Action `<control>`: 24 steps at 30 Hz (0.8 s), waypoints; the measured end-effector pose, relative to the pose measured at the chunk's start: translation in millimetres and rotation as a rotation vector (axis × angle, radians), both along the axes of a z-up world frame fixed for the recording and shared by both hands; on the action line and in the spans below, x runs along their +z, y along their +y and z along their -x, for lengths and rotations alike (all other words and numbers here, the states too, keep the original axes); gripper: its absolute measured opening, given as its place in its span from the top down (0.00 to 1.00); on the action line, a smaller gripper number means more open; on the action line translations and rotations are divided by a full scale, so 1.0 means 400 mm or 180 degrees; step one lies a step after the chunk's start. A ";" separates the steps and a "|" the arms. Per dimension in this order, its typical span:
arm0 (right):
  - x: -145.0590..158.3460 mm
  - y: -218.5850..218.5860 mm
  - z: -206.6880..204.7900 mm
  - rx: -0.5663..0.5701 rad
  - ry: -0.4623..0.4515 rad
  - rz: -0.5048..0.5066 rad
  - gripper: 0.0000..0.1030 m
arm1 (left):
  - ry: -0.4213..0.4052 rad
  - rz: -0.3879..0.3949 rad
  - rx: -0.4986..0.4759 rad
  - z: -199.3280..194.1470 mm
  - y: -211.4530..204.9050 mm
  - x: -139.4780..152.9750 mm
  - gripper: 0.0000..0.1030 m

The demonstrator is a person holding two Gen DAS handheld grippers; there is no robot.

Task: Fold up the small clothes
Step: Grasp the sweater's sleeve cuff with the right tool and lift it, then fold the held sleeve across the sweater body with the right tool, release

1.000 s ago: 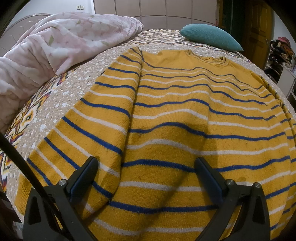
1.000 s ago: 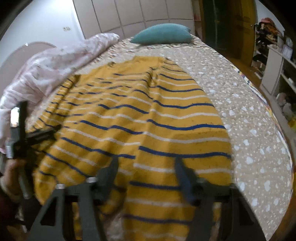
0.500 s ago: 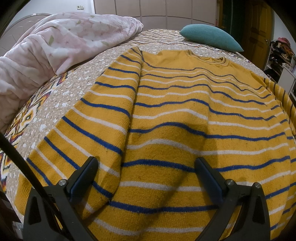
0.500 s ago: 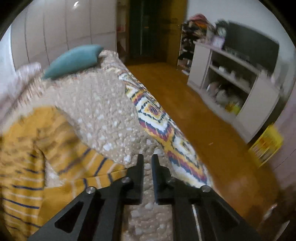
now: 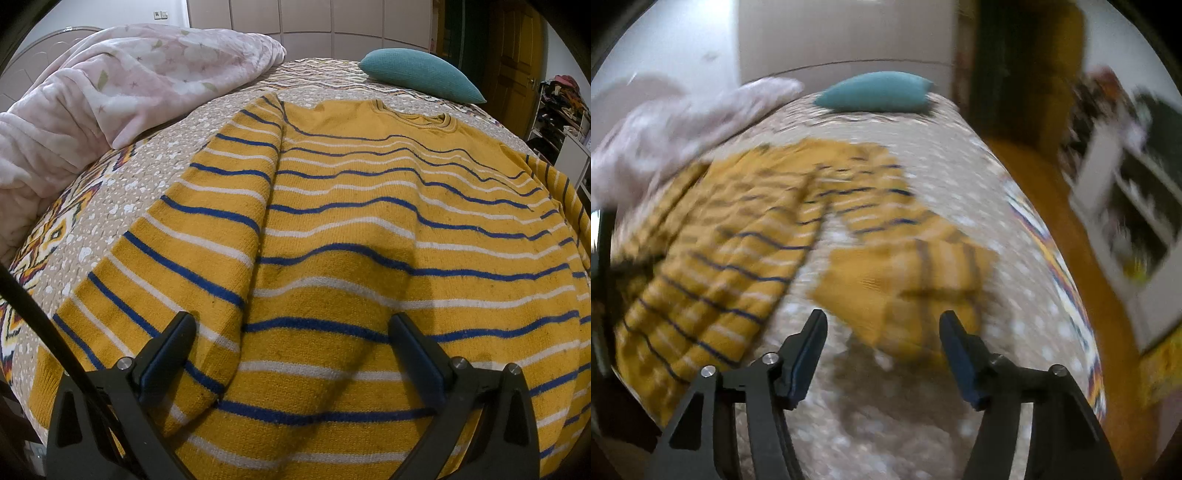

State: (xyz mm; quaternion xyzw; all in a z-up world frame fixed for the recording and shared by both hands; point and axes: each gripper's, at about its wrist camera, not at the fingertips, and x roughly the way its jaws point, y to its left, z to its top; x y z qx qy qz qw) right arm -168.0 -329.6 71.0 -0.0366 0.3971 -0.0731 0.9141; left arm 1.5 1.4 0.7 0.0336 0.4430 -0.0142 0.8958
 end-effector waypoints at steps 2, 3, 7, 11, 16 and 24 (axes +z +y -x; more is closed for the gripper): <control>-0.029 0.057 -0.024 0.0016 -0.0003 0.0608 0.31 | 0.0001 0.0001 0.0000 0.000 0.000 0.000 0.00; -0.044 0.075 -0.040 -0.0007 0.0054 0.0880 0.34 | 0.0001 0.0001 0.0000 0.000 0.000 0.000 0.00; -0.017 -0.006 -0.068 -0.0219 0.0074 0.0776 0.97 | -0.0001 0.0004 0.0000 0.000 0.000 0.000 0.00; 0.123 -0.248 -0.003 -0.1066 -0.0413 0.0200 0.97 | 0.0000 0.0003 0.0000 0.000 0.000 0.000 0.00; 0.210 -0.526 0.120 -0.2072 -0.0882 -0.0423 0.97 | 0.0001 0.0000 0.0000 0.000 -0.001 0.000 0.00; 0.114 -0.706 0.133 -0.2596 -0.1004 -0.1670 0.97 | 0.0001 0.0002 0.0000 0.000 0.000 0.000 0.00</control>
